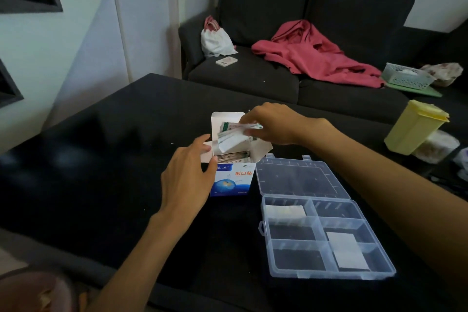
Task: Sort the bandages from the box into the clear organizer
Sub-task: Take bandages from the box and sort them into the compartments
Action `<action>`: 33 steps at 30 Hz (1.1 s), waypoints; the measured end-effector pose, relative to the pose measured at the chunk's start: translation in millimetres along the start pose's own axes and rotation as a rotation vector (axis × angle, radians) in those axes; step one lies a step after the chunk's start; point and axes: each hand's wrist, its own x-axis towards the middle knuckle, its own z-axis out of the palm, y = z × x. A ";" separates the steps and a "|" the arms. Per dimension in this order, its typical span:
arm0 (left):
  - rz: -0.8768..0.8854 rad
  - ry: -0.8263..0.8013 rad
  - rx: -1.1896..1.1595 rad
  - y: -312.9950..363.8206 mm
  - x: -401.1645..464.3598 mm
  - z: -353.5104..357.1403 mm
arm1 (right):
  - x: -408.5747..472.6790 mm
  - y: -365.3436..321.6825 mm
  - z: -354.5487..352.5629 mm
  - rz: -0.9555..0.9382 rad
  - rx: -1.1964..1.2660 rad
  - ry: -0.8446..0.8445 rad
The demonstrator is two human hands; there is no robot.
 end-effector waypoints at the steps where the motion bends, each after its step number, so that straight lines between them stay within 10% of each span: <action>1: 0.005 -0.001 -0.006 -0.6 0.3 0.5 | -2.9 1.8 -1.6 0.007 0.035 0.016; 10: 0.180 0.215 -0.155 22.8 -17.3 -6.2 | -86.5 -1.2 -2.8 0.194 0.776 0.259; 18: -0.667 -0.975 -0.957 56.9 -39.6 4.9 | -177.6 -27.8 73.1 0.212 0.291 0.531; 27: -0.639 -0.904 -1.111 56.3 -48.0 18.5 | -175.3 -28.4 86.5 0.122 -0.021 0.407; 33: -0.511 -0.801 -0.927 52.7 -47.2 26.7 | -176.6 -30.1 87.3 0.320 0.617 0.232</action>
